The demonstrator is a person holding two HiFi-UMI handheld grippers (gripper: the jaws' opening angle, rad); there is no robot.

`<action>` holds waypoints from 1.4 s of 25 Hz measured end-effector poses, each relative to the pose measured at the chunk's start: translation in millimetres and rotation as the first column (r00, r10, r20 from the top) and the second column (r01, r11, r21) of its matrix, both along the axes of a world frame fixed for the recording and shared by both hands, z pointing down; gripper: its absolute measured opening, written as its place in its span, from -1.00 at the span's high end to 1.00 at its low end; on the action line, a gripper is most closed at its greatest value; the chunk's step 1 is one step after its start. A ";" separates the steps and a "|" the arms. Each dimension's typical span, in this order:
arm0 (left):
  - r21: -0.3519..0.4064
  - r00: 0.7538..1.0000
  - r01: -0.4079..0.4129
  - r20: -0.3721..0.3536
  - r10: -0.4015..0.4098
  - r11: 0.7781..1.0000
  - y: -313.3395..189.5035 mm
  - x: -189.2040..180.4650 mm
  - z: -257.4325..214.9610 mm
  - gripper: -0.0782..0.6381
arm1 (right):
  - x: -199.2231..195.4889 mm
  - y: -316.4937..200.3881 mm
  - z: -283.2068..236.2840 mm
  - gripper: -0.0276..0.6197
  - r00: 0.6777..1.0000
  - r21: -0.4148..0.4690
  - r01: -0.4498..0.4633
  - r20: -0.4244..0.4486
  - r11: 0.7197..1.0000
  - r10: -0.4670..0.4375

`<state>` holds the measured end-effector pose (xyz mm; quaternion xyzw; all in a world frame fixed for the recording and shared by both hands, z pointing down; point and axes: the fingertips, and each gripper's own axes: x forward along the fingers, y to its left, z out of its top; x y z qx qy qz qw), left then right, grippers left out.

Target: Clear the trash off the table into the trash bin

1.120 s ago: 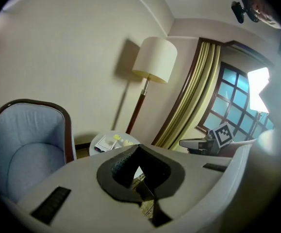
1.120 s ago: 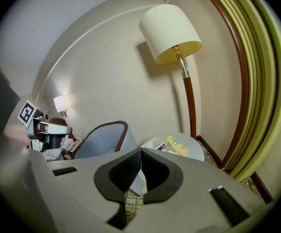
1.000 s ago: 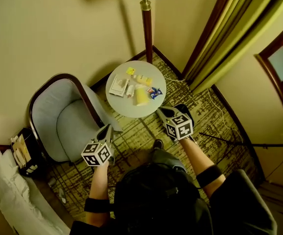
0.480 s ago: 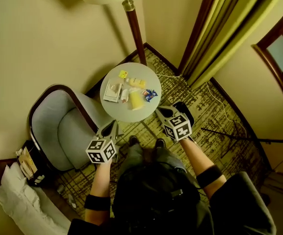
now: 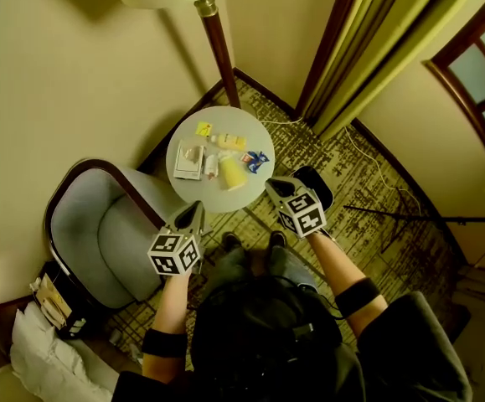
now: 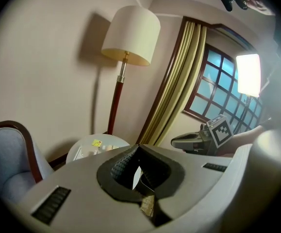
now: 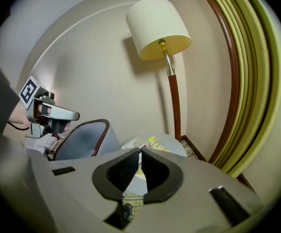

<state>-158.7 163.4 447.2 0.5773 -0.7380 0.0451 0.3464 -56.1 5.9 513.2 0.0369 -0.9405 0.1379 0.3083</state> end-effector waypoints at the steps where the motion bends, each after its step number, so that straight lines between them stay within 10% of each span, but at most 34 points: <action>1: -0.002 1.000 -0.009 -0.003 0.009 1.000 1.3 -4.3 2.0 0.78 | -3.7 1.1 2.7 0.82 1.000 0.007 -0.002 -0.005 1.000 0.002; 9: 0.007 0.994 -0.104 -0.016 0.105 0.995 2.9 -22.6 10.5 0.78 | -26.8 -3.2 15.1 0.78 0.997 0.111 0.000 -0.074 0.994 0.008; 16: -0.017 0.996 -0.086 -0.039 0.085 0.996 -7.3 -23.1 24.8 0.78 | -43.8 -16.1 64.0 0.41 0.948 0.232 0.280 -0.223 0.932 -0.229; 23: -0.048 0.999 -0.017 -0.049 0.015 0.999 -31.4 0.4 53.0 0.78 | -44.4 -37.3 143.0 0.20 0.798 0.299 0.584 -0.382 0.755 -0.466; 35: -0.096 0.985 0.139 -0.088 -0.148 0.986 -41.5 15.2 110.6 0.78 | -65.0 -51.7 273.0 0.20 0.554 0.297 0.830 -0.534 0.471 -0.639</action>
